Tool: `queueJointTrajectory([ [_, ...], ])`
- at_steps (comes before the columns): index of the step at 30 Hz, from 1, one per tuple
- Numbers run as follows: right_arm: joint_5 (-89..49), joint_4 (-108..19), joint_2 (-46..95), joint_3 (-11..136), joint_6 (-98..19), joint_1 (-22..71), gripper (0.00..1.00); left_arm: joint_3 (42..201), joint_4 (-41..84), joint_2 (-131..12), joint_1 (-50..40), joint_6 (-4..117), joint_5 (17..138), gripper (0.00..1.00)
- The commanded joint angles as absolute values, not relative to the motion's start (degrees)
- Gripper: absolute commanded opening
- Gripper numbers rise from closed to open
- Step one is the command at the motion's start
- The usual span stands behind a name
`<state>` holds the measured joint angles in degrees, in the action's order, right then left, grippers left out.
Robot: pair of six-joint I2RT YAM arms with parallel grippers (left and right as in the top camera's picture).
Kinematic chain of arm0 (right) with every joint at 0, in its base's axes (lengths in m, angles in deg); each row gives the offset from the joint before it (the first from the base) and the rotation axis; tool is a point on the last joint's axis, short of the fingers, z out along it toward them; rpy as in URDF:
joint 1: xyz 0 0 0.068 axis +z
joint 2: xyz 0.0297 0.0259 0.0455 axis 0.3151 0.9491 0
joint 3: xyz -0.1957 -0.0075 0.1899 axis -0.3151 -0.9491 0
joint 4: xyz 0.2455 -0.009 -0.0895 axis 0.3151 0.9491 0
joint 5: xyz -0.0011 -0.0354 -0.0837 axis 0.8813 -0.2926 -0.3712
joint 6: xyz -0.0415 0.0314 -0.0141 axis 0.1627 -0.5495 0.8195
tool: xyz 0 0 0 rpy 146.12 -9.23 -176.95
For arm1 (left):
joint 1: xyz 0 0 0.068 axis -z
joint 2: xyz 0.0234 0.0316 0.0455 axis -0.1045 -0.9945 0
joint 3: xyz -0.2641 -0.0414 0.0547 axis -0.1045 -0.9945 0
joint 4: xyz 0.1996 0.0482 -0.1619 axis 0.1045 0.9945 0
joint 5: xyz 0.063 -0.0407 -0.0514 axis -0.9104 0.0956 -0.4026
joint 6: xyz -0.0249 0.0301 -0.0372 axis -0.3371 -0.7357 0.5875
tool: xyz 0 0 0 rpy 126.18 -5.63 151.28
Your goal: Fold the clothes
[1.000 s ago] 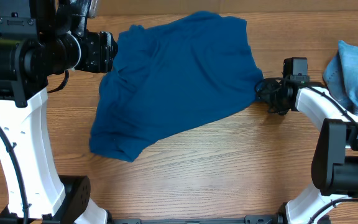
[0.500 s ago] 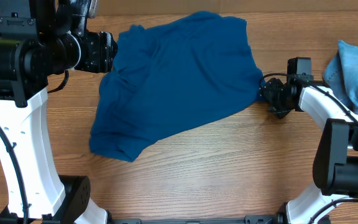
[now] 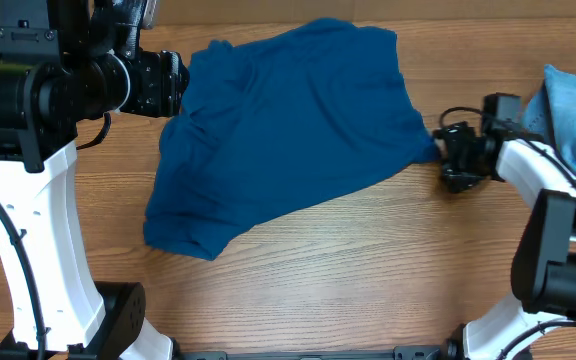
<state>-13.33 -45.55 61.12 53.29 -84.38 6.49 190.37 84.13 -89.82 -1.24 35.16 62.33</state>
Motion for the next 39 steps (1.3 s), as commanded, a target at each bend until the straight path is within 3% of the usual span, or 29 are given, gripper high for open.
queueJointTrajectory([
  [1, -11.82, -45.64, 60.74, 53.68, -85.23, 5.48, 0.72, 190.76, 84.21, -88.42, -1.46, 35.07, 63.24, 0.66],
  [4, -11.89, -46.32, 60.74, 52.66, -85.23, 6.42, 0.66, 190.76, 84.21, -88.42, -1.46, 35.07, 63.22, 0.66],
  [13, -11.8, -49.23, 60.79, 51.39, -84.36, 9.2, 0.63, 190.76, 84.21, -88.42, -1.46, 35.07, 63.2, 0.66],
  [24, -14.27, -50.47, 60.83, 50.75, -80.53, 9.42, 0.25, 190.76, 84.21, -88.42, -1.48, 35.07, 63.18, 0.66],
  [28, -14.27, -51.81, 60.83, 50.84, -75.74, 9.42, 0.05, 190.76, 84.21, -88.42, -1.48, 35.05, 62.68, 0.67],
  [39, -15.36, -44.2, 53.49, 55.45, -64.01, 8.24, 0.04, 190.76, 84.21, -88.42, -1.48, 35.05, 59.94, 0.67],
])
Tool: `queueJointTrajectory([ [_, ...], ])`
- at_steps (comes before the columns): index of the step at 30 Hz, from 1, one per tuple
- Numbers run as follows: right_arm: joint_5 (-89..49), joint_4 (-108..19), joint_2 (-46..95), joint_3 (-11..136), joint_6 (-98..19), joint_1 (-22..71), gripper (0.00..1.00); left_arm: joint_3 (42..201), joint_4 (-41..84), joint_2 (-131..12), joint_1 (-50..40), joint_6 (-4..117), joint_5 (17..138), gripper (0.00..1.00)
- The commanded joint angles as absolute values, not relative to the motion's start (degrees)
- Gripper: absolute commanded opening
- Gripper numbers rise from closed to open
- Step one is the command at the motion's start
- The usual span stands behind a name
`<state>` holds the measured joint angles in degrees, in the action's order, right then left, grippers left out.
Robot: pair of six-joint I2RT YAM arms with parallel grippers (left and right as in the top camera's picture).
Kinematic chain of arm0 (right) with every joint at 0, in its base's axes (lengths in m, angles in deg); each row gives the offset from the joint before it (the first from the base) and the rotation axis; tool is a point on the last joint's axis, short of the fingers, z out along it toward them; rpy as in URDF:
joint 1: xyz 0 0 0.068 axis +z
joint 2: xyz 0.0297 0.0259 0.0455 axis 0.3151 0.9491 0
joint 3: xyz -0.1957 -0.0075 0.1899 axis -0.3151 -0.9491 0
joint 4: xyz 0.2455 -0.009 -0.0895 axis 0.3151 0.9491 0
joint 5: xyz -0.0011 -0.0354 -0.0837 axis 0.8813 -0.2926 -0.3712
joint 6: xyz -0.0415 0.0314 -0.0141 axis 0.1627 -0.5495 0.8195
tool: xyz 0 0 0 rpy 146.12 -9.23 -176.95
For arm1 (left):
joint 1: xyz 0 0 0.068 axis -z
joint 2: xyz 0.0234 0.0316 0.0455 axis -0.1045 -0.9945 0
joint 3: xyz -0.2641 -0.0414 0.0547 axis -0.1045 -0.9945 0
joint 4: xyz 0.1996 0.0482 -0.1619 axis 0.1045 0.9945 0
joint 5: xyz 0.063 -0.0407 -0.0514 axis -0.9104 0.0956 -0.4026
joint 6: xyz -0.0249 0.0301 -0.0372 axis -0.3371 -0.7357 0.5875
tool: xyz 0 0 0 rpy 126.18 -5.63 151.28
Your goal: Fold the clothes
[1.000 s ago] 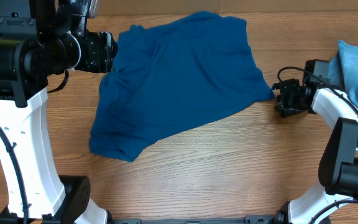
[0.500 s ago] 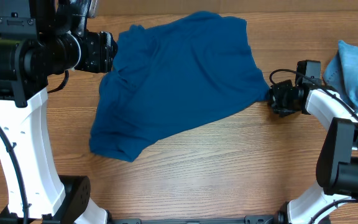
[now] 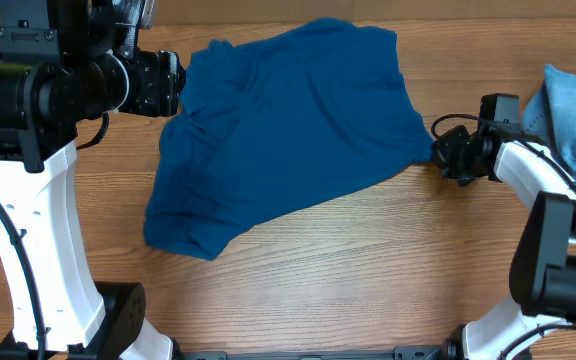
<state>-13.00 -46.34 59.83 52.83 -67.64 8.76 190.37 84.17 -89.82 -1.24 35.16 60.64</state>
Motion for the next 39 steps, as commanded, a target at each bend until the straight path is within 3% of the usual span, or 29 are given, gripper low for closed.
queueJointTrajectory([
  [1, -16.57, -42.87, 51.91, 55.45, -62.94, 8.24, 0.04, 190.76, 84.21, -88.42, -1.48, 35.05, 59.94, 0.67],
  [8, -33.48, -32.83, 44.05, 55.45, -58.61, 8.24, 0.04, 190.76, 84.21, -88.42, -1.48, 35.07, 59.97, 0.68],
  [22, -40.41, -26.04, 43.74, 55.45, -57.06, 8.24, 0.04, 184.97, 84.21, -87.83, -1.48, 35.07, 59.97, 0.65],
  [39, -46.25, -12.18, 40.61, 55.43, -63.57, 8.24, 0.04, 171.77, 84.21, -72.71, -1.48, 38.0, 52.93, 0.75],
])
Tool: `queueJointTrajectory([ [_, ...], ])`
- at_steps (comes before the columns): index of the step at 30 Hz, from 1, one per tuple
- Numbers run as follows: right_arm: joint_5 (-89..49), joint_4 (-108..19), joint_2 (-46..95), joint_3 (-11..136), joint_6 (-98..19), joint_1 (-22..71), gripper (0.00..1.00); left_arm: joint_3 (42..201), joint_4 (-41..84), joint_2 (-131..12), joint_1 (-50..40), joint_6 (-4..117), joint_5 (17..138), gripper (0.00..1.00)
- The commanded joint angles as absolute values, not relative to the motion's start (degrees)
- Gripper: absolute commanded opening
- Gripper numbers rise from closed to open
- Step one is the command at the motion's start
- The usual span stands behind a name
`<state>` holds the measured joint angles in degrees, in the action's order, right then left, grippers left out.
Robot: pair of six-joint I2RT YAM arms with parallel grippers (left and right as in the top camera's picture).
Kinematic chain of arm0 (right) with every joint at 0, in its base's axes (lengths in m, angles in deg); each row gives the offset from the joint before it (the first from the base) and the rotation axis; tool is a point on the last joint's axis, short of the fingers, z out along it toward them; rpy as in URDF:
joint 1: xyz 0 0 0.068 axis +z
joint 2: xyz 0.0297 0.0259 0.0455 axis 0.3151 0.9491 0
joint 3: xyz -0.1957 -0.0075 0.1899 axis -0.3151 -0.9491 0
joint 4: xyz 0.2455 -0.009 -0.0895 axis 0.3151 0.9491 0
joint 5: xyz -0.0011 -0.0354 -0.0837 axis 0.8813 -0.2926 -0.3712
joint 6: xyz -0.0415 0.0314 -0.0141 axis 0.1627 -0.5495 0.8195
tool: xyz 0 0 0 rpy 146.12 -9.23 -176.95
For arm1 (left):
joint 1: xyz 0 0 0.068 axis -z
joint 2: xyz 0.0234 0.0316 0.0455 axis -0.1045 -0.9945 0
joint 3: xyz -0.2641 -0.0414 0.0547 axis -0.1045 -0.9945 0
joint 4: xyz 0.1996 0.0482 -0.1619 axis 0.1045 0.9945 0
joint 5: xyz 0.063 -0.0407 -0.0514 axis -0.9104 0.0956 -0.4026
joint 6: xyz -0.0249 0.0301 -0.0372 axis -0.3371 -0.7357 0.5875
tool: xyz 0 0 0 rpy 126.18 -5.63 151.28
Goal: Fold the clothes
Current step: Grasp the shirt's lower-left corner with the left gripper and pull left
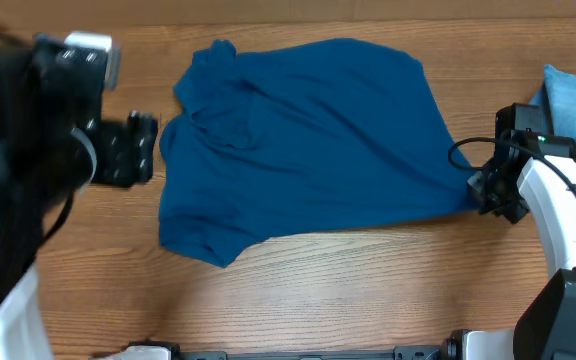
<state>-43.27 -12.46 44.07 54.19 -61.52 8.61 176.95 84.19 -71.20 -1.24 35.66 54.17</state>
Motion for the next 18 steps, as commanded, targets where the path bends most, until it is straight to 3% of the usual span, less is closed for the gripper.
queueJointTrajectory([
  [1, -46.23, -12.22, 39.74, 55.43, -63.57, 8.24, 0.04, 169.54, 84.21, -72.82, -1.48, 38.64, 53.19, 0.75],
  [5, -46.25, -13.14, 35.13, 55.43, -63.53, 8.21, 0.04, 157.84, 83.97, -73.06, -1.48, 40.12, 55.88, 0.69],
  [12, -46.12, -14.89, 30.6, 55.43, -62.85, 8.24, 0.04, 140.47, 81.59, -73.06, -1.57, 42.83, 58.02, 0.71],
  [18, -46.01, -14.1, 30.63, 55.43, -62.41, 8.24, 0.04, 123.11, 71.87, -73.06, -1.57, 48.14, 61.12, 0.74],
])
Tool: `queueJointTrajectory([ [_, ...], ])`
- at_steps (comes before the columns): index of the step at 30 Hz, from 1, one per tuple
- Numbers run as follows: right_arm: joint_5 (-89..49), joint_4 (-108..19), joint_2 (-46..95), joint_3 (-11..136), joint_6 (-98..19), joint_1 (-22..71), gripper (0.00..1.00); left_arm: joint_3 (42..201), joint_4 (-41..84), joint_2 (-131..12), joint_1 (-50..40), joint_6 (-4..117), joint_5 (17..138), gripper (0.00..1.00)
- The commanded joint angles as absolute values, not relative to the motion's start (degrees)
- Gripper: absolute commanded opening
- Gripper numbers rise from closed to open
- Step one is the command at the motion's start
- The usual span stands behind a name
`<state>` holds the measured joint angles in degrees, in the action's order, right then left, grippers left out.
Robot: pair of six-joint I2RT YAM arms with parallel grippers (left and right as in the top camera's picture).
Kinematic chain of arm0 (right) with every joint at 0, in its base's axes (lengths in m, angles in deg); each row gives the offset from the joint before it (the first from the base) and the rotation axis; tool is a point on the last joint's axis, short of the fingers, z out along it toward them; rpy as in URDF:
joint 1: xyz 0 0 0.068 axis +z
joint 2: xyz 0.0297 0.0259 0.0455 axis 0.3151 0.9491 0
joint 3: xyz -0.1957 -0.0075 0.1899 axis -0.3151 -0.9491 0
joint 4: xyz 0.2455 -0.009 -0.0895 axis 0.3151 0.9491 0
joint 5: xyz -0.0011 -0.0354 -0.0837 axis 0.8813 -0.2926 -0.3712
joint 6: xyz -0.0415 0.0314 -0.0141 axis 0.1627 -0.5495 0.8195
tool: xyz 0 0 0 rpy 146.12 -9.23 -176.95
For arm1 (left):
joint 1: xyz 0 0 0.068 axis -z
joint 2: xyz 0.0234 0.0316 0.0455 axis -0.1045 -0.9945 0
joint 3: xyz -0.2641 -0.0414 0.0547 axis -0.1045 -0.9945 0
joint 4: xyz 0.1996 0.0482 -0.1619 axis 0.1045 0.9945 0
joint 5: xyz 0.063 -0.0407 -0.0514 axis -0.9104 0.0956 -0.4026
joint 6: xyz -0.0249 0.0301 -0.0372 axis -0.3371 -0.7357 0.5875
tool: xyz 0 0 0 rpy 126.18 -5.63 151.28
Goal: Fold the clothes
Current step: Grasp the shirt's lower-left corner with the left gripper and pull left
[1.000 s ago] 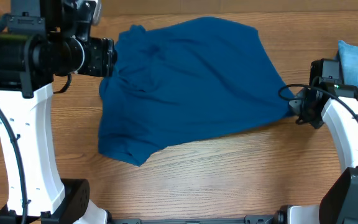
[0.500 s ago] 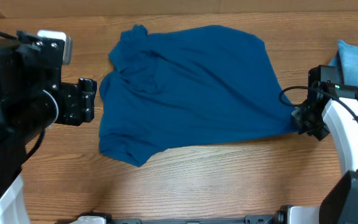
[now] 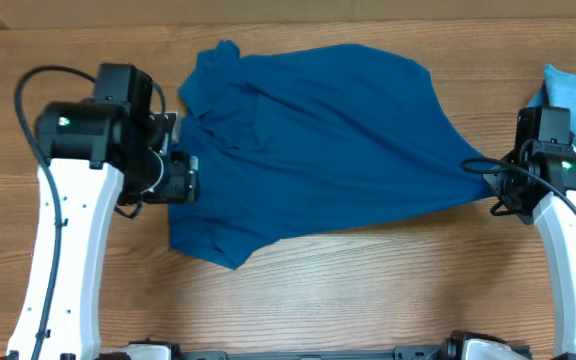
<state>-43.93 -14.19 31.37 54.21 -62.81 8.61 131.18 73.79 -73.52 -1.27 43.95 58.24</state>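
A dark blue garment [image 3: 313, 140] lies spread over the middle of the wooden table [image 3: 368, 290], still creased. Its right corner is drawn out to a point that ends at my right gripper [image 3: 490, 183], which is shut on that corner. My left gripper [image 3: 184, 177] sits low at the garment's left edge, touching the cloth. Its fingers are hidden under the wrist, so their state does not show.
A pile of light blue clothes lies at the back right, just behind the right arm. The left arm's white link [image 3: 63, 260] runs down the left side of the table. Bare wood shows along the front.
The left arm has dropped from high near the camera to the garment's left edge. The right gripper has shifted slightly right and back, and the garment's right corner is stretched further.
At first the garment lay bunched and slanted, the right gripper at its right corner and the left gripper at its back-left edge. Later the right gripper was further right with the corner, the cloth flatter. Now it is wider still, with the left gripper at its left edge.
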Motion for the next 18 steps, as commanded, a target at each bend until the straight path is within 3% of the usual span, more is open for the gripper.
queueJointTrajectory([
  [1, -46.01, -14.12, 30.63, 55.43, -62.15, 8.24, 0.04, 119.66, 70.36, -73.06, -1.57, 48.67, 61.47, 0.75],
  [12, -45.98, -14.12, 30.63, 55.43, -61.78, 8.24, 0.04, 99.07, 53.83, -73.06, -3.52, 56.95, 58.24, 0.73],
  [18, -45.96, -14.1, 30.63, 55.43, -61.56, 8.24, 0.04, 96.03, 46.84, -73.06, -8.87, 57.04, 57.19, 0.81],
])
